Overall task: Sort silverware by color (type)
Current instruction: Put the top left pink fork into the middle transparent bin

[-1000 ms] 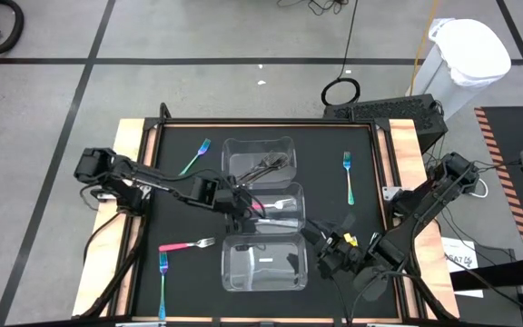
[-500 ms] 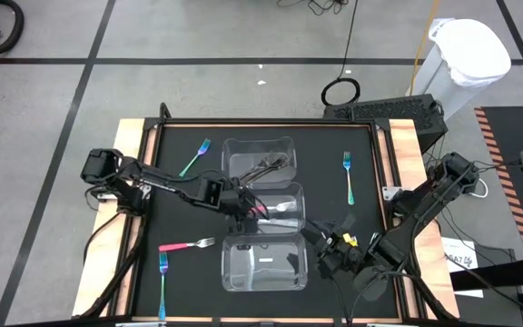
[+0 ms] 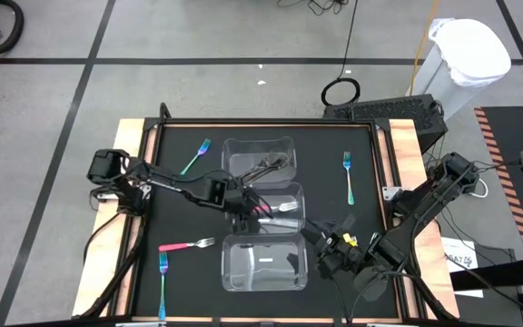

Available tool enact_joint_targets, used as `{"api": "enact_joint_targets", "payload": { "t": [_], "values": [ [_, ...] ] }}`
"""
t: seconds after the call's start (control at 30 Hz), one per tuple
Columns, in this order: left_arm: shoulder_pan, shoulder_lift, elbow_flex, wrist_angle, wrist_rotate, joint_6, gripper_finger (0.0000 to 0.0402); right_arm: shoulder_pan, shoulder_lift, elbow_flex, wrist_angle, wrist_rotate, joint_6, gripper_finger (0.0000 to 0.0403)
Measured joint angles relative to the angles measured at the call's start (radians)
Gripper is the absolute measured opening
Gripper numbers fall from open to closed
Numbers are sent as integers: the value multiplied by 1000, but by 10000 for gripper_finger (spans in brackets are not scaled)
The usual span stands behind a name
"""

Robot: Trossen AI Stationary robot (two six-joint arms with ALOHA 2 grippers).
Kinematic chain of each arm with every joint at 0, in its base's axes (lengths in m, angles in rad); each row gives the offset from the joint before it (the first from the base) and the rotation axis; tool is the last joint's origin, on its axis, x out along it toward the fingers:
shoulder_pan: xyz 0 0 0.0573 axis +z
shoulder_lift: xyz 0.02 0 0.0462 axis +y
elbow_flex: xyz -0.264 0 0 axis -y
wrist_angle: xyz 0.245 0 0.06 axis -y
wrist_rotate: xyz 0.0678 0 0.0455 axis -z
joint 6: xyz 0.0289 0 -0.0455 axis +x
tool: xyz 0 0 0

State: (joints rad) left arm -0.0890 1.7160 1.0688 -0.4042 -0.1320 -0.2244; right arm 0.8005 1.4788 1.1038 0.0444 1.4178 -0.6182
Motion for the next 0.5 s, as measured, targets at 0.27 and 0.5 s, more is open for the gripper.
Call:
{"api": "enact_joint_targets", "payload": {
  "t": [0.27,0.5],
  "values": [
    [11,29,3,31,-4,20,98,0,0,0,-2,0,0,212],
    [11,29,2,32,-4,20,98,0,0,0,-3,0,0,212]
  ]
}}
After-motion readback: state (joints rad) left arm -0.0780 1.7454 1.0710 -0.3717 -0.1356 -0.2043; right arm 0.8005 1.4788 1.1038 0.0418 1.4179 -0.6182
